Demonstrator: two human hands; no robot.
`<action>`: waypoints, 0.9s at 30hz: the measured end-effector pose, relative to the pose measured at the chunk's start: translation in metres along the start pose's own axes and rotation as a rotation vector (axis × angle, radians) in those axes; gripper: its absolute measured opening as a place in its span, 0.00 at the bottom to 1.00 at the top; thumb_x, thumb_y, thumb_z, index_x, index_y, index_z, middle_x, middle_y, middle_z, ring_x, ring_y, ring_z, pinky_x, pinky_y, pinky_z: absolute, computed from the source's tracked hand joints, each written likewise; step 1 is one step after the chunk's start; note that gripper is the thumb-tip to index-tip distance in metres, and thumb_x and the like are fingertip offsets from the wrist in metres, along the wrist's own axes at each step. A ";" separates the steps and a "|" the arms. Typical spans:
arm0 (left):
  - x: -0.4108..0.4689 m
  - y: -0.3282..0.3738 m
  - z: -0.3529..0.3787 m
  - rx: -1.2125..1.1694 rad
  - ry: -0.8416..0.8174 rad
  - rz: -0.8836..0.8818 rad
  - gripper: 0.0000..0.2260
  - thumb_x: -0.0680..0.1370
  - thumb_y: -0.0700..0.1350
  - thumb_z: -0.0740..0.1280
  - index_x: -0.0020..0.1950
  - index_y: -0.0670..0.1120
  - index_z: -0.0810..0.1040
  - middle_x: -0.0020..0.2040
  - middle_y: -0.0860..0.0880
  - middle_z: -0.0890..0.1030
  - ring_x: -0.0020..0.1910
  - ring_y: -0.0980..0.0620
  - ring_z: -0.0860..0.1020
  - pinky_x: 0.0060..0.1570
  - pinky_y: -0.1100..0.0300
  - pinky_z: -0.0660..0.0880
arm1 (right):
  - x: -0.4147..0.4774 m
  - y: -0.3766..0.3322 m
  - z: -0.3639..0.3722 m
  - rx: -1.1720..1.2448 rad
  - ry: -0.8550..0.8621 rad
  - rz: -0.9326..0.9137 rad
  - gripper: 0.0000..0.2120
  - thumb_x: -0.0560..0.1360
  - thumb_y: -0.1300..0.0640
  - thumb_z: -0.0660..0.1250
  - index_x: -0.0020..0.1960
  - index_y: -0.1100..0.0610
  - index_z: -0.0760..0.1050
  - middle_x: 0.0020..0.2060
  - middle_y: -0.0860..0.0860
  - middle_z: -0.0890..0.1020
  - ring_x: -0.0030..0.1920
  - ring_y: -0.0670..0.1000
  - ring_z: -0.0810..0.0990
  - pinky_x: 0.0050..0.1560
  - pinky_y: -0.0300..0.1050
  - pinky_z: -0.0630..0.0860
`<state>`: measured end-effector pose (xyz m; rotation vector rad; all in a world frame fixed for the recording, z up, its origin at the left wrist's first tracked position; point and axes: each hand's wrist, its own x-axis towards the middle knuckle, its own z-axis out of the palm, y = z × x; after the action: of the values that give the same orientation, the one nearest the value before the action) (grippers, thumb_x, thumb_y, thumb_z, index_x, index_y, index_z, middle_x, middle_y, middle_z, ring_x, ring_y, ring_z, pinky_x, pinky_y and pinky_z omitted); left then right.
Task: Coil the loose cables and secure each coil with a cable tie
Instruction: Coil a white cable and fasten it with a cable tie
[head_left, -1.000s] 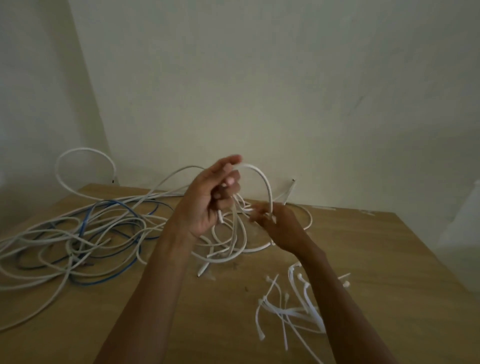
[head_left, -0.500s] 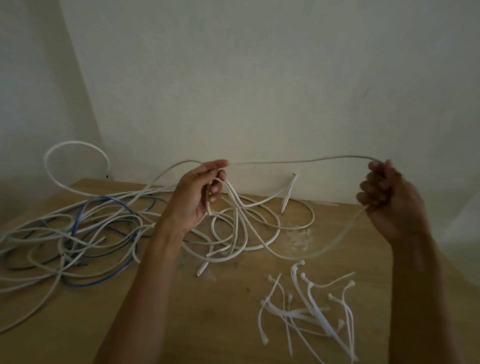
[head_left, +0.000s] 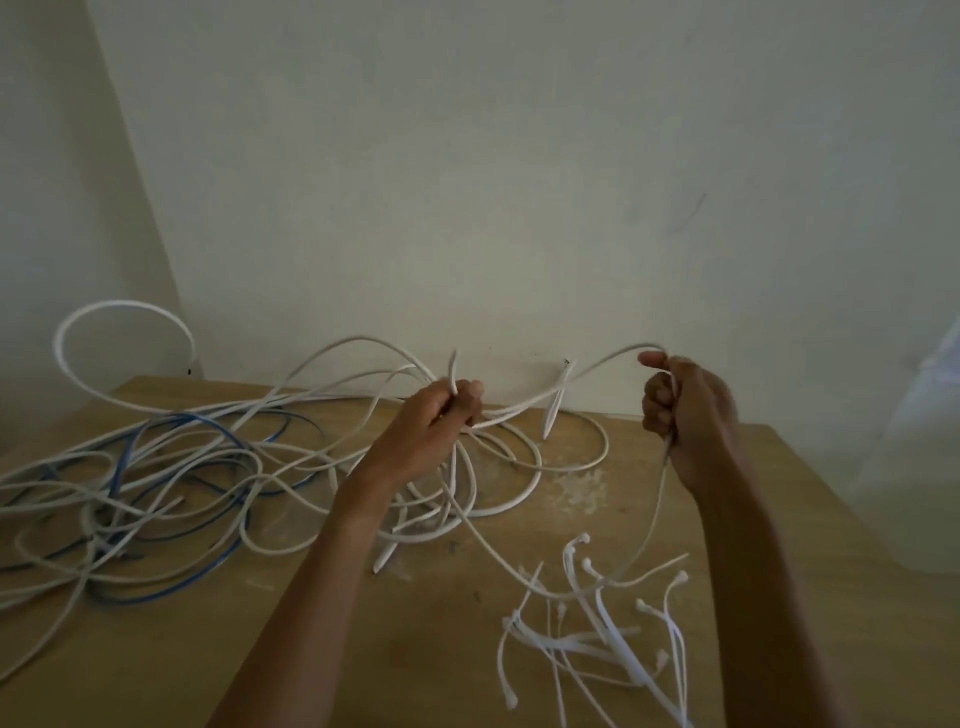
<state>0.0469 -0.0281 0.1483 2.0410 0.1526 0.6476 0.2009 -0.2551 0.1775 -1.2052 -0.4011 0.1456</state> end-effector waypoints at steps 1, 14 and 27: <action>0.002 0.000 0.003 0.045 0.014 -0.006 0.21 0.83 0.60 0.57 0.49 0.42 0.75 0.44 0.47 0.78 0.40 0.58 0.75 0.44 0.68 0.70 | 0.001 0.002 -0.003 0.002 -0.028 0.011 0.14 0.85 0.59 0.52 0.53 0.60 0.77 0.27 0.47 0.65 0.24 0.44 0.61 0.24 0.37 0.58; 0.011 0.015 0.021 -0.808 0.124 -0.095 0.19 0.87 0.51 0.53 0.38 0.46 0.67 0.25 0.54 0.58 0.23 0.57 0.56 0.24 0.63 0.56 | 0.011 0.019 -0.006 0.379 -0.069 0.300 0.14 0.84 0.59 0.53 0.50 0.62 0.76 0.26 0.47 0.65 0.22 0.43 0.61 0.22 0.36 0.62; 0.011 0.022 0.033 -1.094 0.027 -0.287 0.20 0.87 0.50 0.53 0.39 0.43 0.72 0.32 0.47 0.73 0.28 0.51 0.73 0.31 0.59 0.75 | -0.040 -0.003 0.053 -0.313 -0.427 -0.266 0.04 0.78 0.62 0.69 0.50 0.59 0.83 0.38 0.57 0.85 0.31 0.49 0.75 0.32 0.39 0.72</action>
<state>0.0699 -0.0611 0.1578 0.9327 0.0732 0.4227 0.1438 -0.2219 0.1871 -1.4148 -0.9815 0.1125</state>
